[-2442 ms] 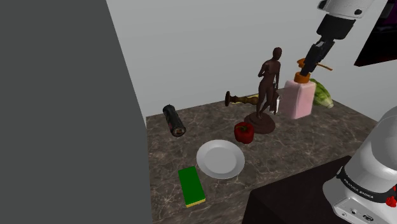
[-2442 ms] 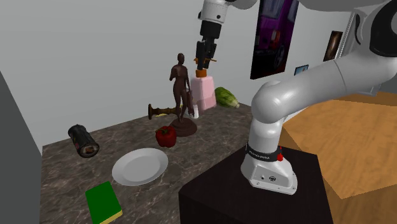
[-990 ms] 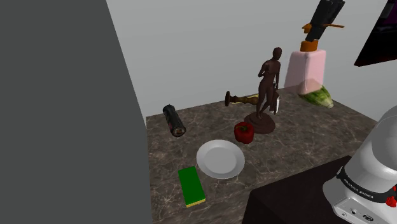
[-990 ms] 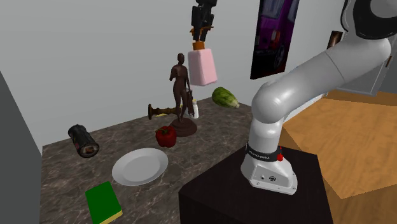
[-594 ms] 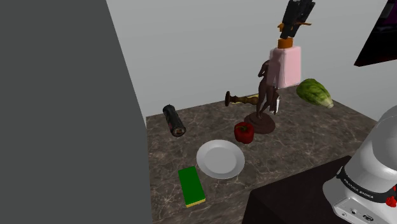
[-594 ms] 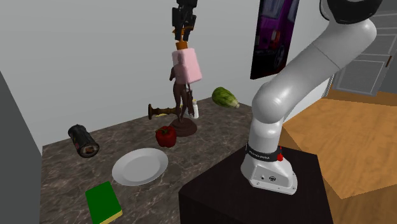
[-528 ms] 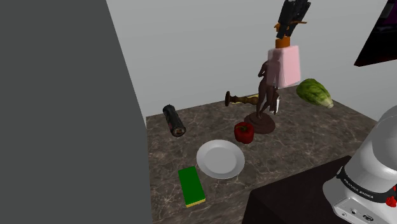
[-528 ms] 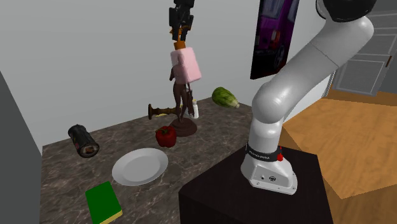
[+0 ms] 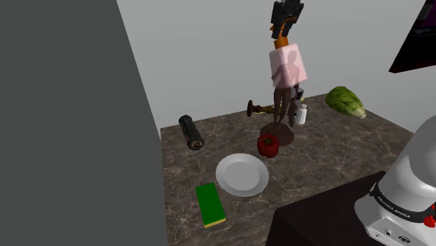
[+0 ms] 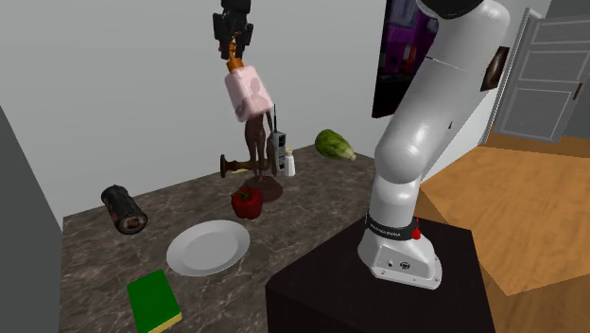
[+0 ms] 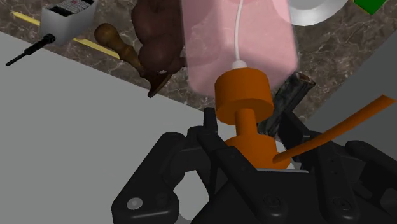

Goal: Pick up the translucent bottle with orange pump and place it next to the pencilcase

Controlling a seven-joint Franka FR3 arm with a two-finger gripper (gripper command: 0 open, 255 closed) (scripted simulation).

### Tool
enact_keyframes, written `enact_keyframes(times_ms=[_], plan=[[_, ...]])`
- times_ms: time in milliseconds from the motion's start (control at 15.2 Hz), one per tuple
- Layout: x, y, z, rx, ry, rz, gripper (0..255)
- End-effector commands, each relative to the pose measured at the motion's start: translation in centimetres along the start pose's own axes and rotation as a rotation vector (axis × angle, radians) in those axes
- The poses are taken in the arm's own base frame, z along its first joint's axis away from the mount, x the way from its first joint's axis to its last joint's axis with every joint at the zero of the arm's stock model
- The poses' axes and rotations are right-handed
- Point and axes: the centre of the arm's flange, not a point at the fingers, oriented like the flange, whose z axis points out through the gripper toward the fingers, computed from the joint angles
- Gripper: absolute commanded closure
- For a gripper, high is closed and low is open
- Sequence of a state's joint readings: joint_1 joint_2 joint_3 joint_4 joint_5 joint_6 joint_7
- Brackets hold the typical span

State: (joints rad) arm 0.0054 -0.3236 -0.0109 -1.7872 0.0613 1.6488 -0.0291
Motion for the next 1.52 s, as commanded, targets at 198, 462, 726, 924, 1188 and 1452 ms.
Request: enact_keyframes(times_ms=[198,462,726,924,1188,1452], plan=[[6.4,-0.7,1.3,0.0,0.0,0.001,255],[11.6,-1.3,2.2,0.0,0.0,0.001,255],[16.7,-1.8,3.2,0.0,0.0,0.001,255],[18.0,-1.9,4.5,0.0,0.0,0.001,255],[17.6,-1.8,6.6,0.0,0.0,0.001,255],[17.2,-1.7,8.7,0.0,0.0,0.001,255]])
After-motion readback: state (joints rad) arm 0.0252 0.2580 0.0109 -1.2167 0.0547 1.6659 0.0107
